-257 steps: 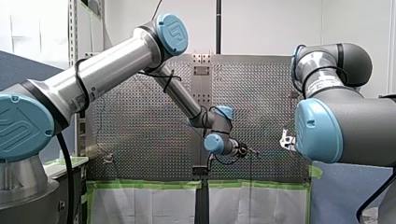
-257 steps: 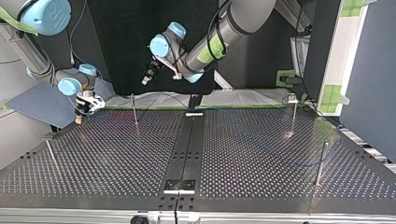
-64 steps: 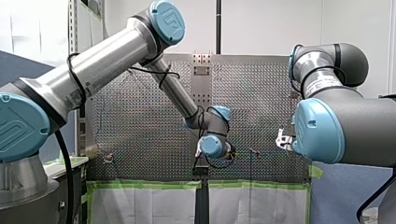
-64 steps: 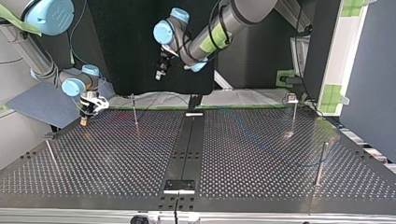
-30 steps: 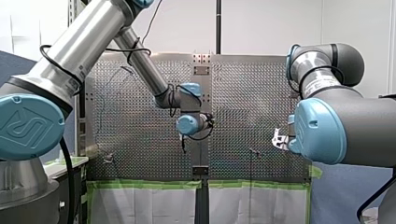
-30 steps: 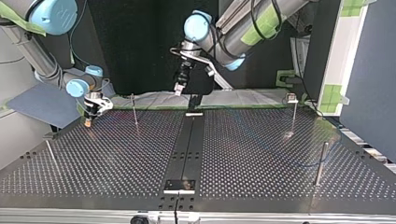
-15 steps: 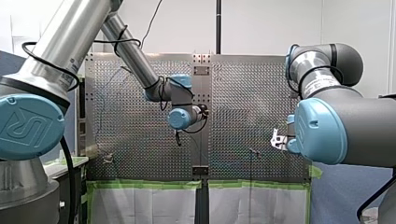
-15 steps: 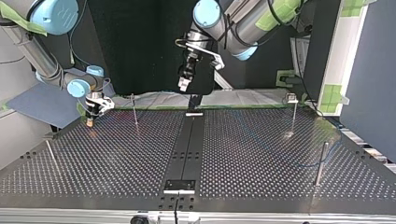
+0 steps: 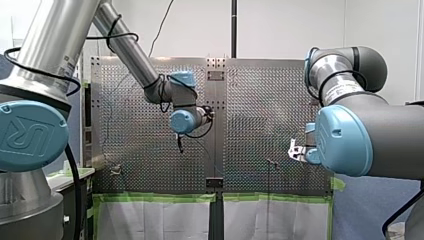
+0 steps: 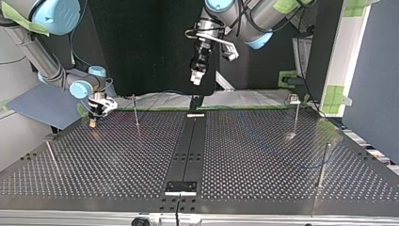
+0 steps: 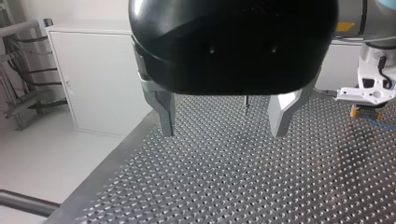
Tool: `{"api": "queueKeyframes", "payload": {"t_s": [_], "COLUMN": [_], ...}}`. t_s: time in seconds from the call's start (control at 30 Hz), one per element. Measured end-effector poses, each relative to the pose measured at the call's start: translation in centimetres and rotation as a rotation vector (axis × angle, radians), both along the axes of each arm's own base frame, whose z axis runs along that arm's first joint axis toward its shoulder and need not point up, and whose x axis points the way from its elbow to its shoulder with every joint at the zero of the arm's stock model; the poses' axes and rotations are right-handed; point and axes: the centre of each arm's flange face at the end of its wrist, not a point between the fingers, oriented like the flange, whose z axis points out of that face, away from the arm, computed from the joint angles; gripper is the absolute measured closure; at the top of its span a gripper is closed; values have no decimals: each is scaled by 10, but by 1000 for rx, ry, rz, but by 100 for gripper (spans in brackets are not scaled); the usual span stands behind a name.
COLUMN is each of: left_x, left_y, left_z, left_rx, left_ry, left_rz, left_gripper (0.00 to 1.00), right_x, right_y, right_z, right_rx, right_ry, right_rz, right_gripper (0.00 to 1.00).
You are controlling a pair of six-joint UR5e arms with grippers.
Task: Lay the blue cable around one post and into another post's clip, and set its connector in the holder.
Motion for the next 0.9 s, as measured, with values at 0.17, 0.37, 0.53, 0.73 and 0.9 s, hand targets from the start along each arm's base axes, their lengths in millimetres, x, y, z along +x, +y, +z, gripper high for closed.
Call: {"api": "queueKeyframes", "payload": {"t_s": [0.17, 0.37, 0.53, 0.73, 0.9], "left_x": [-11, -24, -35, -51, -65], "left_y": [11, 25, 36, 49, 60], "left_z": [4, -7, -22, -40, -53], "left_rx": [-1, 19, 46, 79, 106], "left_ry": [-3, 21, 52, 92, 124], "left_rz": [5, 9, 9, 7, 3], "left_gripper": [0, 0, 0, 0, 0], "right_x": [-2, -9, -4, 2, 7], "right_y": [9, 18, 29, 40, 49], "right_z": [0, 5, 3, 16, 30], "right_rx": [8, -12, -24, -56, -80], "right_ry": [6, -24, -23, -19, -21], "right_rz": [-1, -10, 2, 19, 36], "right_gripper": [100, 100, 100, 100, 100]}}
